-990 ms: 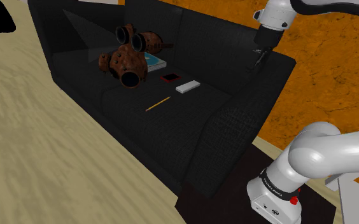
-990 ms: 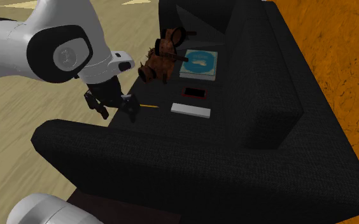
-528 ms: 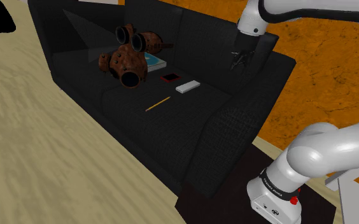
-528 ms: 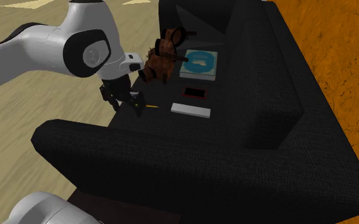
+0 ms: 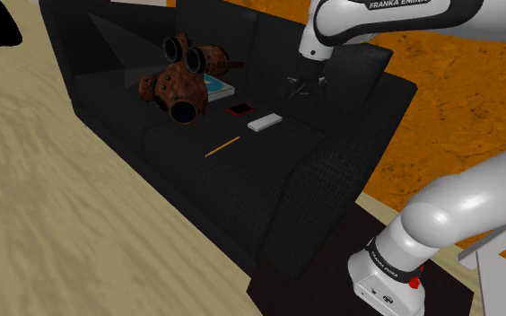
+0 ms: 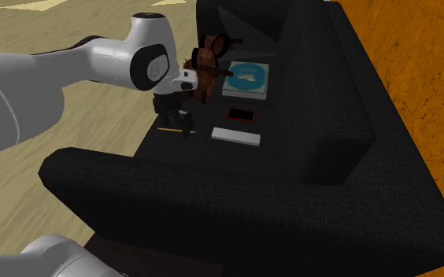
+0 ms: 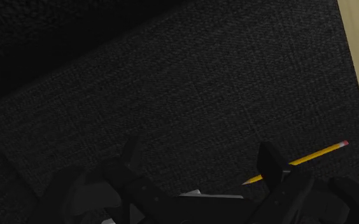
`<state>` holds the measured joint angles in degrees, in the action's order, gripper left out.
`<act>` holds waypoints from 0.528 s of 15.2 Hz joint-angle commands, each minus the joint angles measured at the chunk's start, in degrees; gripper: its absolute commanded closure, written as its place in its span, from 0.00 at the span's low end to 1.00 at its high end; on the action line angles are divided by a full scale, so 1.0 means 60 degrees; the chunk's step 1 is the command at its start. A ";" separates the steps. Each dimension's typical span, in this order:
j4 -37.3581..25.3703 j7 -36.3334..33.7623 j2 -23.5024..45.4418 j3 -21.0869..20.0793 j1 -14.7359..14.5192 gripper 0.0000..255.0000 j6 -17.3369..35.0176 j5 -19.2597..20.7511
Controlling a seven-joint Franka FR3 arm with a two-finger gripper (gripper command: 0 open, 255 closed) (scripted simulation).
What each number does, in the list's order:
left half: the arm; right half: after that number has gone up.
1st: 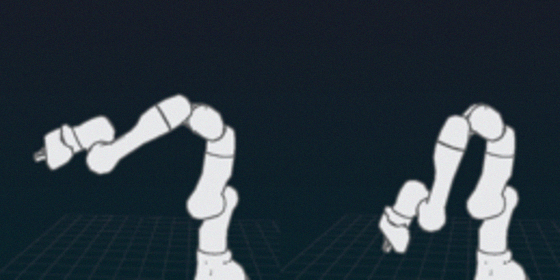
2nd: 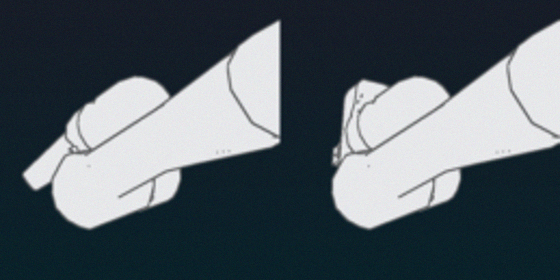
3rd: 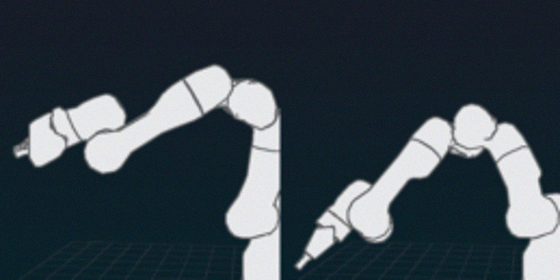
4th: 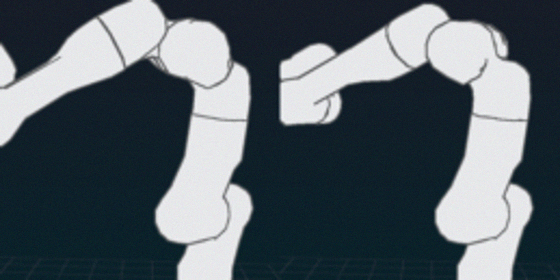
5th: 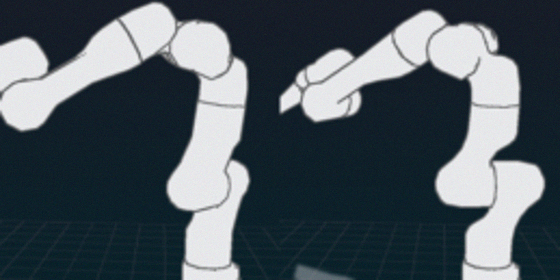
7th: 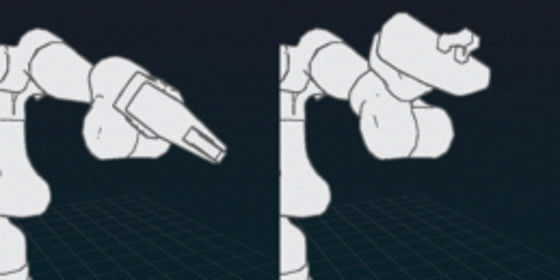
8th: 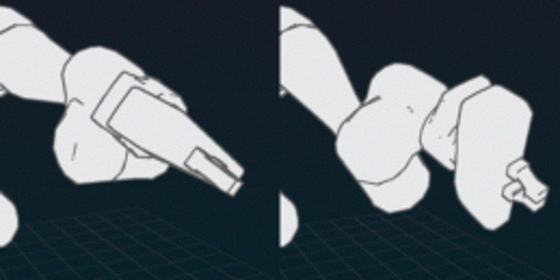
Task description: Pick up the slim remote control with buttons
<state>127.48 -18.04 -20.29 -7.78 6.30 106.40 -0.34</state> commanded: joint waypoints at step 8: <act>-0.2084 -0.2910 0.3279 -0.0075 0.0565 0.00 0.1092 0.0210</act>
<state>116.77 -33.33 -3.06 -8.28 9.43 112.36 0.72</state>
